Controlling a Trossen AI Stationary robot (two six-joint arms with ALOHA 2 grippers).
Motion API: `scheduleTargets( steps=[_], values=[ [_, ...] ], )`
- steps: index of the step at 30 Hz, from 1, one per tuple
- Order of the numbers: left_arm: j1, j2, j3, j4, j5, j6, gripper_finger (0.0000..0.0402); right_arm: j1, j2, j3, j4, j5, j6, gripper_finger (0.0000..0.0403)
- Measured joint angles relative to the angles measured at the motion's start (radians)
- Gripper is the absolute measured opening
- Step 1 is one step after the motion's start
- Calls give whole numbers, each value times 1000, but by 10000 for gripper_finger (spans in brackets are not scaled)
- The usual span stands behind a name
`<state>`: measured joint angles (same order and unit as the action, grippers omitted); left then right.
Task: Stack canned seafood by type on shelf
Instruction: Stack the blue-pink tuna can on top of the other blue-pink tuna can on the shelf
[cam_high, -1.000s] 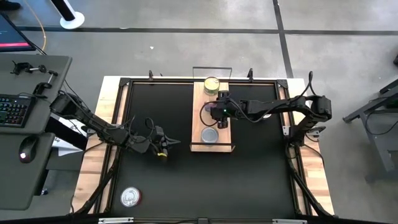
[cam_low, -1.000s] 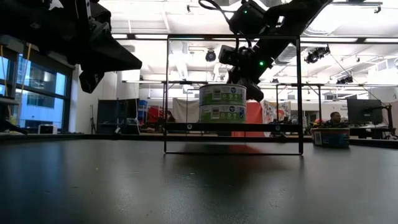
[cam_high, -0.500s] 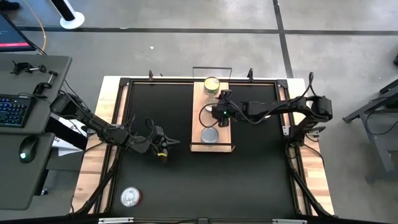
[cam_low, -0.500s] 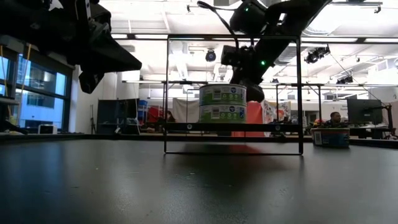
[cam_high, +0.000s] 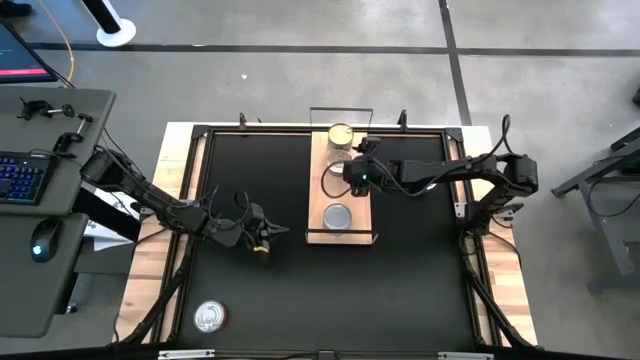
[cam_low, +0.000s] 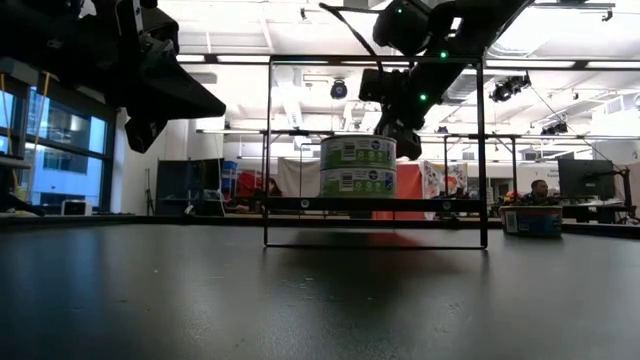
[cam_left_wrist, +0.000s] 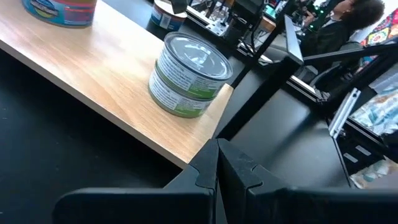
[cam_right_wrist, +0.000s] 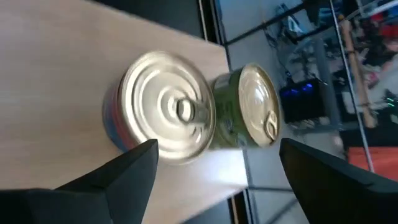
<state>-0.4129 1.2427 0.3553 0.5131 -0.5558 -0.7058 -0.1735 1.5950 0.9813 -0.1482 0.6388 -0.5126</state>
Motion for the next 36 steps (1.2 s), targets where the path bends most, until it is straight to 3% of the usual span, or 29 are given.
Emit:
scheduleTargets(
  steps=[3, 6, 9, 14, 21, 30, 33, 36],
  values=[
    [0, 0, 0, 0, 25, -16, 0, 44, -27, 0, -96, 68, 2, 326],
    [0, 0, 0, 1, 28, -24, 0, 77, -99, 0, -214, 37, 90, 326],
    [1, 0, 0, 0, 28, -11, 0, 70, -181, 0, -354, 8, 366, 326],
    [16, 0, 0, 0, 28, 28, 0, -55, -285, 0, -642, 2, 828, 326],
    [41, 0, 0, 4, 43, 27, 0, -208, -330, -7, -867, -160, 1280, 326],
    [40, 0, 0, 8, 57, -34, 0, -253, -326, -100, -897, -301, 1225, 314],
    [40, -2, 0, 23, 81, -85, 0, -285, -326, -160, -901, -320, 1240, 257],
    [33, -4, 0, 114, 116, -55, 0, -305, -326, -225, -848, -336, 1232, 153]
  ],
)
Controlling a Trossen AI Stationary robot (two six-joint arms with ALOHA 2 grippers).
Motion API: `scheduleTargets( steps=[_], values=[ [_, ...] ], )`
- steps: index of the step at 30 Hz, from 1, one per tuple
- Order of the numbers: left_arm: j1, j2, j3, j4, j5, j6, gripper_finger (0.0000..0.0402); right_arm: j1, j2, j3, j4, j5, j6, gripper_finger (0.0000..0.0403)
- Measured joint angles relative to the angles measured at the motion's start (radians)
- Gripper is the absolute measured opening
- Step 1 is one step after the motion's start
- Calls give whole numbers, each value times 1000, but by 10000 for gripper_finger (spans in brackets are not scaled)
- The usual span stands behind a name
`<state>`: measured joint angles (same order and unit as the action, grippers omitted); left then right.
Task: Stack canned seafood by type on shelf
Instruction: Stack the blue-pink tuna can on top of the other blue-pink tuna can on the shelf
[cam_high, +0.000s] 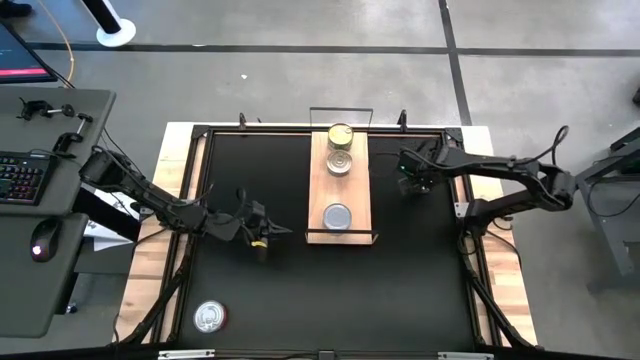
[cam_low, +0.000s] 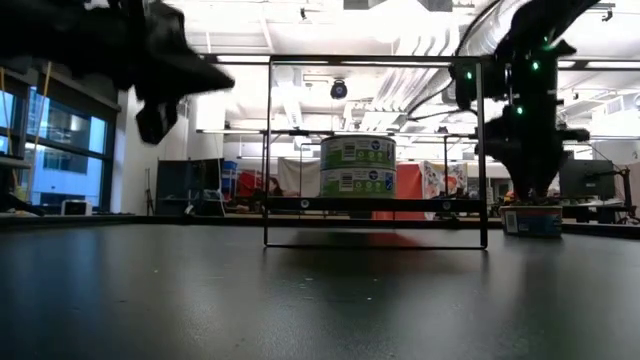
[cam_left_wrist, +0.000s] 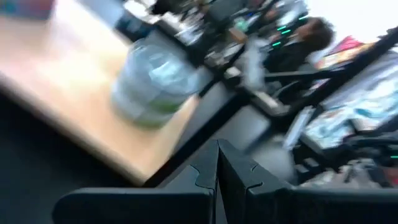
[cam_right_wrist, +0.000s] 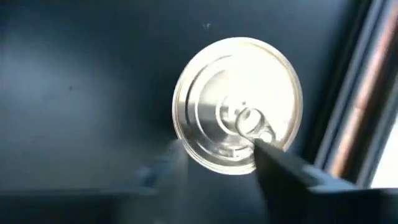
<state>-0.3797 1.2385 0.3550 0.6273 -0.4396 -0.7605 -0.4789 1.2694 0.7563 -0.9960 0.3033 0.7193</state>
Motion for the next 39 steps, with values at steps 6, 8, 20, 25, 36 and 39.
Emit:
scheduleTargets(
  steps=[6, 8, 20, 25, 36, 39],
  values=[
    [-9, -9, 0, 196, -58, 120, 0, -5, 0, -66, 137, -2, -19, 21],
    [-6, -16, 7, 204, -98, 137, 0, -6, 0, -72, 137, 25, -24, 16],
    [-13, -16, 72, 198, -228, 136, 0, 50, -6, -131, 160, 13, -70, 1],
    [-54, -16, 119, 196, -225, 144, 0, 226, -7, -137, 102, -9, 47, 0],
    [-248, -16, 190, 87, -66, 197, 0, 764, -1, -77, 110, -215, 722, 0],
    [-336, -16, 190, 86, -62, 192, 0, 905, 1, -64, 165, -234, 923, 0]
  ],
)
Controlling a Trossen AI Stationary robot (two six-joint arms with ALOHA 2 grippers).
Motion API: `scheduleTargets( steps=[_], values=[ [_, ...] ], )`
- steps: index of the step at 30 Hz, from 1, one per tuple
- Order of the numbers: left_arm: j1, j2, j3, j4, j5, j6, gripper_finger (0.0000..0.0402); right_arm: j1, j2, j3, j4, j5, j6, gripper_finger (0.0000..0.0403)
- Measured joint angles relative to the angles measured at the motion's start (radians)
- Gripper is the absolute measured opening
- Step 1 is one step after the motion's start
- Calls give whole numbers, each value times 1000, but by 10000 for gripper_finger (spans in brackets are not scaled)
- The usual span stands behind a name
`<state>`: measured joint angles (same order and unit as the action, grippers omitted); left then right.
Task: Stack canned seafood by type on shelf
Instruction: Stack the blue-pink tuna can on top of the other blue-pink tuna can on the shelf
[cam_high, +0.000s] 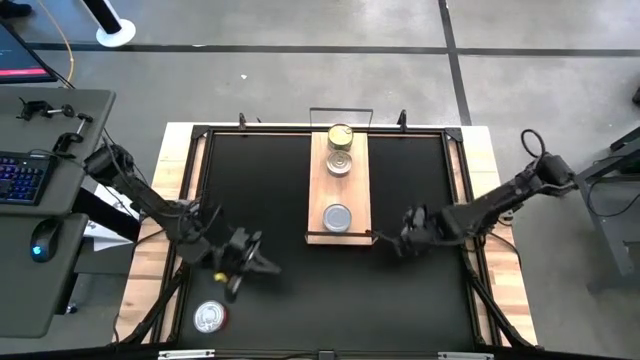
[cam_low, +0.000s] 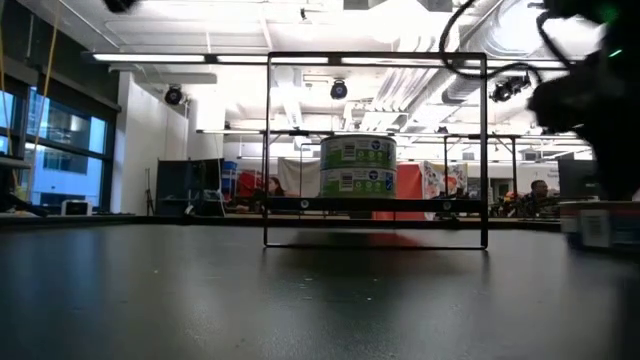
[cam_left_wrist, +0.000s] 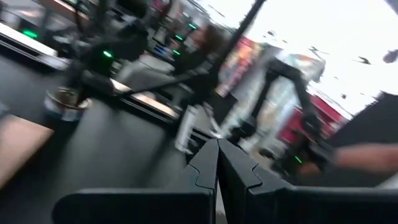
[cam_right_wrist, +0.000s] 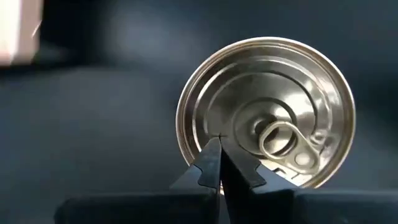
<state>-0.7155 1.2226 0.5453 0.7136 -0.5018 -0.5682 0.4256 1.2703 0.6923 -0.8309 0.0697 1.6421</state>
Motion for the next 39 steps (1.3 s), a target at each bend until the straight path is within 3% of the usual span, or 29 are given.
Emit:
scheduleTargets(
  steps=[5, 11, 16, 23, 28, 31, 35, 39],
  values=[
    [-138, 3, 0, -22, -47, -3, 0, 184, 51, 37, 93, -1, 233, 0],
    [-226, 49, 0, -17, -230, -45, 0, 297, 256, 160, 222, 14, 282, 0],
    [-233, 172, 44, -13, -287, -101, 0, 315, 459, 344, 268, 49, 176, 0],
    [-180, 467, 256, -15, -285, -35, 0, 255, 688, 653, 287, 168, -126, 0],
    [-117, 632, 395, -22, -226, 48, 0, 210, 736, 830, 276, 195, -468, 0],
    [-75, 679, 448, -28, -153, 76, 0, 216, 715, 905, 233, 206, -590, 0],
    [-21, 711, 493, -93, -115, 125, 0, 262, 709, 946, 108, 258, -621, 0],
    [28, 729, 502, -164, -113, 138, 0, 325, 705, 916, 7, 258, -472, 0]
  ],
)
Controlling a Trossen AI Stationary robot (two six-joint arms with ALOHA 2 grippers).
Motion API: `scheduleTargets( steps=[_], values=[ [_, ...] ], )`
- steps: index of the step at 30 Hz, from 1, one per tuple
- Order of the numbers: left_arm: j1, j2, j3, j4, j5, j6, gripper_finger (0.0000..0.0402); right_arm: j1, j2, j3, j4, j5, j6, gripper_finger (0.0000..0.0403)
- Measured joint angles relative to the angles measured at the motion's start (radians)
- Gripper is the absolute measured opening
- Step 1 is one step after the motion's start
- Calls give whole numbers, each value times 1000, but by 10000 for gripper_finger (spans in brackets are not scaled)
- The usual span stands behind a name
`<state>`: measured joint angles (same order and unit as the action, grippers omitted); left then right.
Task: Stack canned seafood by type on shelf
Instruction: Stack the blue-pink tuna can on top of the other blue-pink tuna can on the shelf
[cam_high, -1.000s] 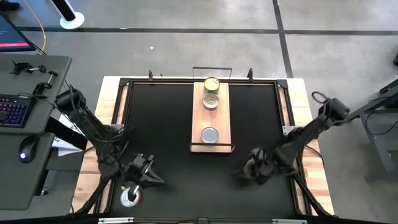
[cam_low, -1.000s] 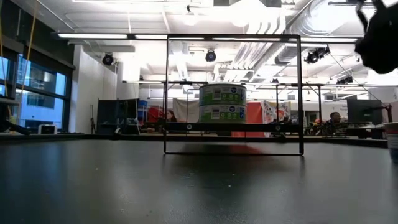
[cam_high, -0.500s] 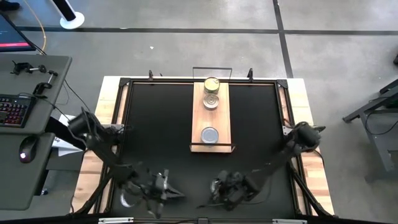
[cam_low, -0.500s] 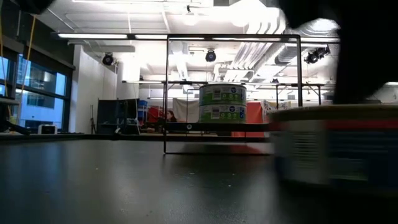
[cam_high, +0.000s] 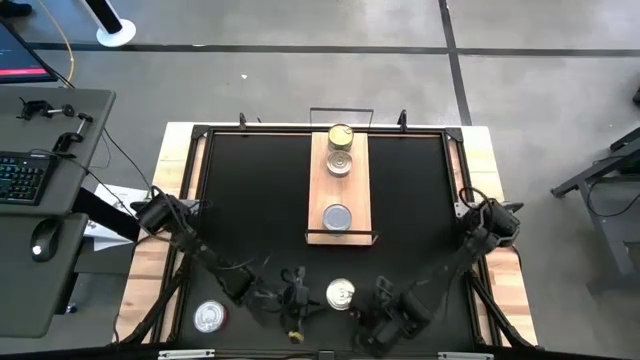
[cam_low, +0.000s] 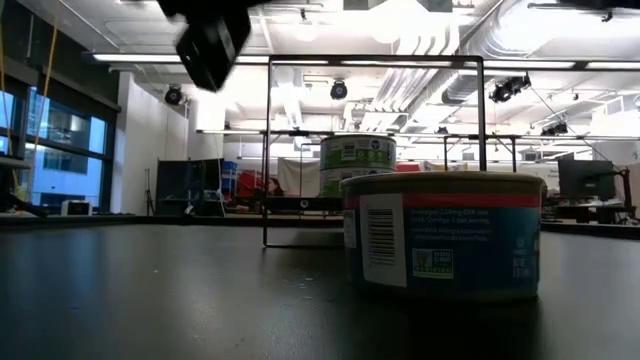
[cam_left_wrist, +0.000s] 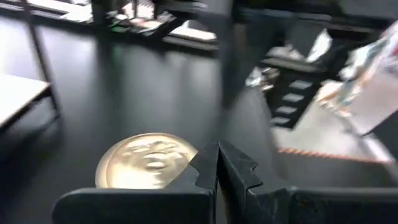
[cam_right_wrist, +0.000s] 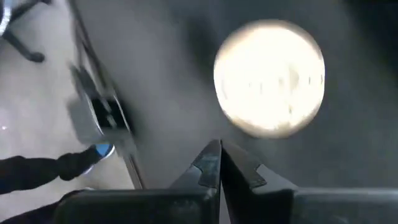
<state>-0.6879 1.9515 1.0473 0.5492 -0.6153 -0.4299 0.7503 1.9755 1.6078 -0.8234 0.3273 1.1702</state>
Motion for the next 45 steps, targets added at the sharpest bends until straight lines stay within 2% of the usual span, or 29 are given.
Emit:
scheduleTargets(
  steps=[3, 7, 12, 22, 30, 33, 45],
  values=[
    [29, 15, 2, -53, -2, 22, 0, 47, 0, -76, 10, -14, 166, 0],
    [56, 32, 0, -114, 22, 116, 0, 63, -2, -166, 116, -101, 353, 0],
    [74, 49, 0, -177, 79, 206, 0, 39, -2, -234, 217, -111, 454, 0],
    [105, 51, 0, -181, 94, 215, 0, -57, -3, -249, 245, -177, 349, 0],
    [140, 51, 0, -185, 167, 197, 0, -118, -3, -249, 211, -243, 234, 0],
    [140, 61, 0, -181, 215, 196, 0, -130, -3, -249, 199, -241, 215, 0],
    [132, 84, 2, -168, 215, 178, 0, -142, -18, -249, 203, -204, 179, 0]
  ],
)
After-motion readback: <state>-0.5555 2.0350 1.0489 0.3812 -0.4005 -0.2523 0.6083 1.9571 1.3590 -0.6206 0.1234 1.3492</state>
